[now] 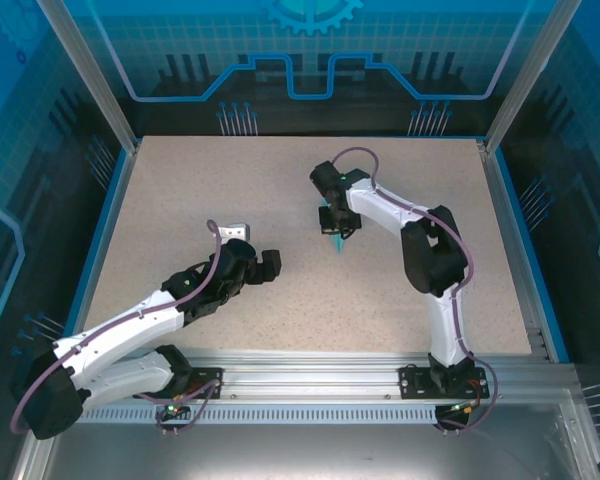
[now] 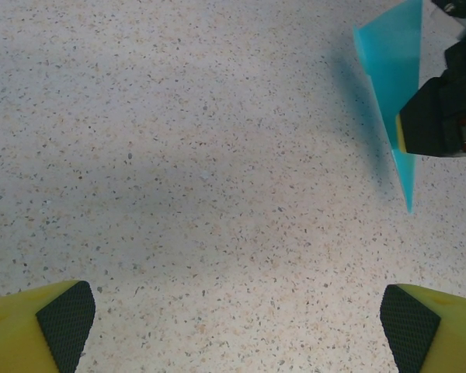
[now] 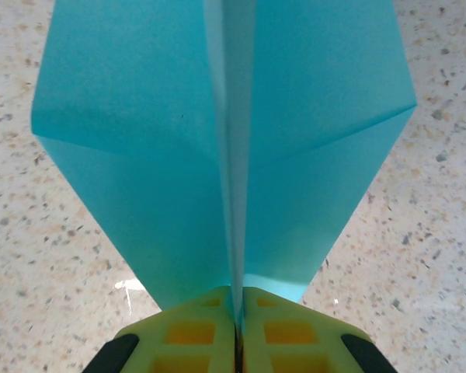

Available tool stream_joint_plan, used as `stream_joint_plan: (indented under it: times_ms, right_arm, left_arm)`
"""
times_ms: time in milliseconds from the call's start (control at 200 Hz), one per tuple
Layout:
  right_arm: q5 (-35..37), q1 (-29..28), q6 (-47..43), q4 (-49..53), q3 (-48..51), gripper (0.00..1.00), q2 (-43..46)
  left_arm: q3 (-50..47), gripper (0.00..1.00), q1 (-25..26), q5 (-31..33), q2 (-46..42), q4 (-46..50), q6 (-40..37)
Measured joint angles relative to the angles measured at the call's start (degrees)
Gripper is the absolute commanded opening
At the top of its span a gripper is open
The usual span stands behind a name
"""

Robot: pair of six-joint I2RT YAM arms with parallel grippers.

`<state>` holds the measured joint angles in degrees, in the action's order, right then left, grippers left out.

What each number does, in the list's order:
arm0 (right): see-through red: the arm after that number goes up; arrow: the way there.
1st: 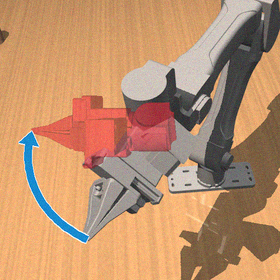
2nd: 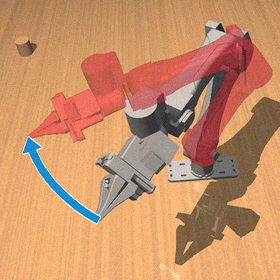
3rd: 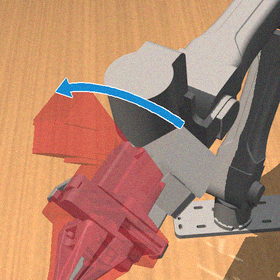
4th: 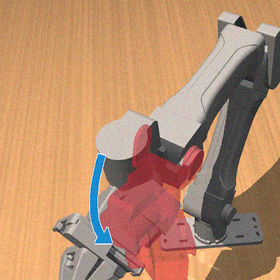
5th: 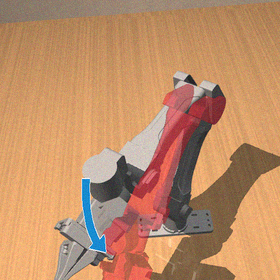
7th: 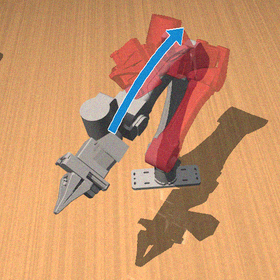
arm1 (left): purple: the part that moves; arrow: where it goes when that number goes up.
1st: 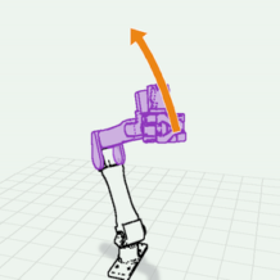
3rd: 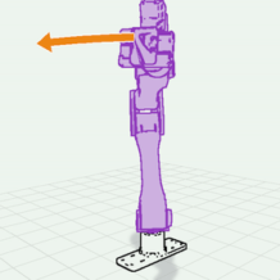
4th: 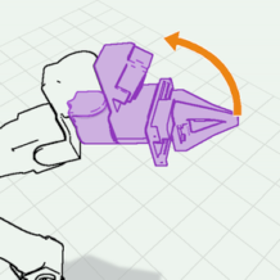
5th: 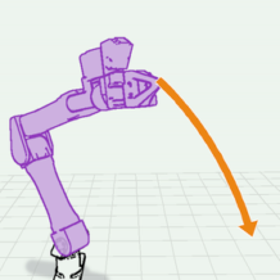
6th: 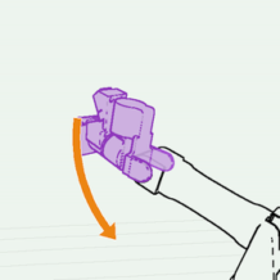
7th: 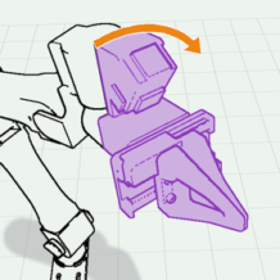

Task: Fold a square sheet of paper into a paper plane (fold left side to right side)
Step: Place the paper plane at the center of the table.

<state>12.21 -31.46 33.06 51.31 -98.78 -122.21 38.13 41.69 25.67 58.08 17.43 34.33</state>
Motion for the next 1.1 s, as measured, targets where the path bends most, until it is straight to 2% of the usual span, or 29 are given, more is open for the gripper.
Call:
stream_joint_plan:
  times_ms: [375,730,870,1021,1101]
  right_arm:
    - [-0.4,0.0,0.3,1.8,-1.3,0.11,-3.8]
    - [-0.3,-0.1,-0.2,3.4,-1.4,0.4,-2.7]
    - [0.9,-0.7,-1.7,4.3,0.0,0.57,4.5]
    - [1.9,-1.4,-5.0,2.5,7.0,0.69,21.0]
    - [3.0,-1.1,-7.5,0.0,12.5,0.81,30.3]
  left_arm:
    - [0.0,0.98,0.0,0.0,0.0,0.6,0.0]
    - [1.7,0.98,0.0,0.0,0.0,2.5,0.0]
    - [2.9,0.99,0.0,0.0,-0.8,3.5,0.0]
    - [3.6,0.98,0.0,2.1,-3.2,5.1,-0.3]
    - [3.9,0.99,-0.4,4.5,-4.3,5.4,-0.8]
